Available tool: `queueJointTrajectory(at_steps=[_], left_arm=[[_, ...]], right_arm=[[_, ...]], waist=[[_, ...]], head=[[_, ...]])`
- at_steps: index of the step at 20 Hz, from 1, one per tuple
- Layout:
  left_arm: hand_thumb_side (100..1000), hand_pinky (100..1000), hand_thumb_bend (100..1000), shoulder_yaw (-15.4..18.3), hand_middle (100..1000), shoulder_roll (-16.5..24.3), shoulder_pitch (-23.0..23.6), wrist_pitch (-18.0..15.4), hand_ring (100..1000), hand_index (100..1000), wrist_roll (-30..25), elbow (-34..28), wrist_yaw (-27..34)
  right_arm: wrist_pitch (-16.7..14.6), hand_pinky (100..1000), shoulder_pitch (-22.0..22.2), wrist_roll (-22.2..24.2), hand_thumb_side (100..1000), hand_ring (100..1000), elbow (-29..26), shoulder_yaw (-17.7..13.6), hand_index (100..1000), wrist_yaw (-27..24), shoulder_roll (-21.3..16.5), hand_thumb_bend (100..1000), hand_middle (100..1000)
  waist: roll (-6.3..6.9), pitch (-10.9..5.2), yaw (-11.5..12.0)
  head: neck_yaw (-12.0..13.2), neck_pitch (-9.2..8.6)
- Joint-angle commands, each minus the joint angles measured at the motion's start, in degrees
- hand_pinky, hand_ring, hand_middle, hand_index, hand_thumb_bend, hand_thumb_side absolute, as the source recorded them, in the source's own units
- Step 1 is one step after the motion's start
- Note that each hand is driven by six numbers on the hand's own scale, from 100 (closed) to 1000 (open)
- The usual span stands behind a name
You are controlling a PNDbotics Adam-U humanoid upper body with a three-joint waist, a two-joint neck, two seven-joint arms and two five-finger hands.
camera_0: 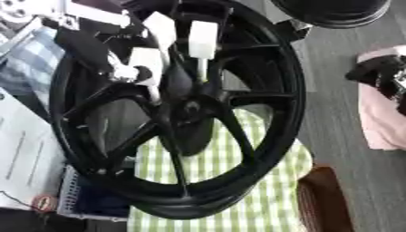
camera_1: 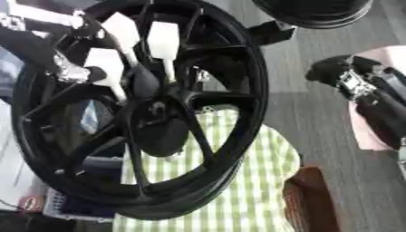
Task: Pull the pin out of the wheel hub.
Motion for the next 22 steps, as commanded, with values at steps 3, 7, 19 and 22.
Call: queueJointTrajectory(at_steps=[3, 7, 19, 22], left_arm=[[421, 785, 227, 0.3, 661, 0.6, -1.1, 0.1, 695, 805, 0.1, -0.1, -0.3], [433, 789, 252, 0.2, 681, 0.4, -0.9, -0.3, 711, 826, -0.1, 0.1, -0.9], [370, 765, 157, 0.3, 635, 0.3, -0.8, -0.9, 675, 792, 0.4, 0.4, -1.8], [357, 754, 101, 0.4, 611, 0.2, -0.8, -0.5, 660, 772, 1.2, 0.5, -1.7]], right_arm=[[0.0, 963, -0.5, 0.0, 653, 806, -1.2, -0.2, 716, 0.1, -0.7, 100, 671], [0.0, 963, -0.5, 0.0, 653, 807, -1.2, -0.2, 716, 0.0, -0.7, 100, 671], [0.0, 964, -0.4, 0.0, 660, 807, -1.2, -0.2, 717, 0.0, -0.5, 100, 671], [0.0, 964, -0.4, 0.0, 662, 807, -1.2, -0.2, 717, -0.1, -0.5, 100, 671]], waist=[[0.06, -0.73, -0.1], [0.0, -0.75, -0.2], [-0.12, -0.82, 0.0], [-0.12, -0.82, 0.0]], head=[[0.0, -0.58], [0.0, -0.78], [0.1, -0.87], [0.0, -0.88]])
